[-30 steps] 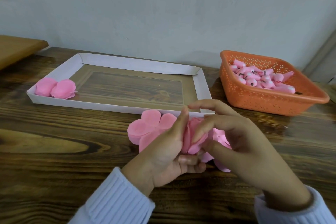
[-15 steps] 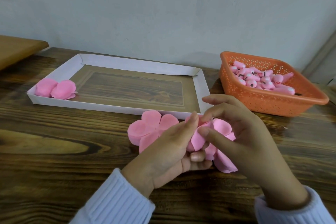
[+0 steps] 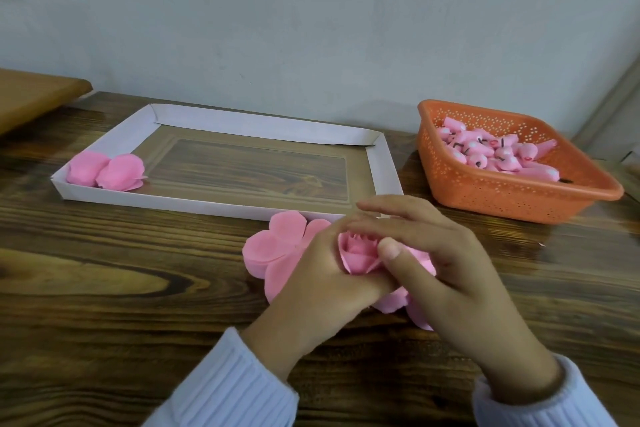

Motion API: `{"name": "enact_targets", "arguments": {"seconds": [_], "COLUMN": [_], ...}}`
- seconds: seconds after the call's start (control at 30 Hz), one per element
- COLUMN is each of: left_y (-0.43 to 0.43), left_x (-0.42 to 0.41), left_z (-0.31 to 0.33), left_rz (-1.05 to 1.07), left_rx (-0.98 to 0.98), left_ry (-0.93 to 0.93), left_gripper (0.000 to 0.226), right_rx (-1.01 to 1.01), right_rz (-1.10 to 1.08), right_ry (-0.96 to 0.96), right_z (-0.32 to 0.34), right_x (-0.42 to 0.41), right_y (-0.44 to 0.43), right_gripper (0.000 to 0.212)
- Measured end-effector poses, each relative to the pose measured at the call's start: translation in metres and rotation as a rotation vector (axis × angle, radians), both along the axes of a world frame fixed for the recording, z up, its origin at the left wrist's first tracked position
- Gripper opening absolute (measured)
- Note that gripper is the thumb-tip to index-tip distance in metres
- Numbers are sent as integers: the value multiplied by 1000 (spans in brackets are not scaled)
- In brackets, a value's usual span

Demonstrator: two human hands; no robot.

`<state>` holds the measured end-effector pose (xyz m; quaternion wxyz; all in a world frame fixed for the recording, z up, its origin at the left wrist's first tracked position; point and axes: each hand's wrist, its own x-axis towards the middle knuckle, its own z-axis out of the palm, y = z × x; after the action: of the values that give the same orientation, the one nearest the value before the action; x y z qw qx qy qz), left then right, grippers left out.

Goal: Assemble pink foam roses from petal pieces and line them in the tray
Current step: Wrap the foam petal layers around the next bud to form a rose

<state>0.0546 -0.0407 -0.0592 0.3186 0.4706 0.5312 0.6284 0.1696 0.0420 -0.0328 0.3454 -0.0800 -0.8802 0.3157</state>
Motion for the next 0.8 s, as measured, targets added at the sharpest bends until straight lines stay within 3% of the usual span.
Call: {"name": "enact_targets", "arguments": {"seconds": [0.2,0.33,0.43,0.53,0.67,0.8], "left_y": [0,-4,-7,-6,-5,-6], "left_x": [5,4,7,8,8,8], "left_z": [5,3,7,8,10,9], "left_rz": [57,289,350,322,286,220], "left_rx": [40,204,309,280,284,275], "left_ry": [16,40,110,86,-1,-62], "left_gripper": [15,18,16,24,32,30], "right_rx": [-83,-682,-1017,-1109,-1216,-1309], "right_rz": [49,-23,127,242,371,490], "right_ry": [41,290,122,36,-16,2], "right_z": [-4,-10,-11,-15,-22,-24], "right_x": [-2,-6,-11,-14,-14,-16], "right_y": [-3,-8,-10,-13,-13,-16], "right_gripper": [27,35,25,29,60,61]}}
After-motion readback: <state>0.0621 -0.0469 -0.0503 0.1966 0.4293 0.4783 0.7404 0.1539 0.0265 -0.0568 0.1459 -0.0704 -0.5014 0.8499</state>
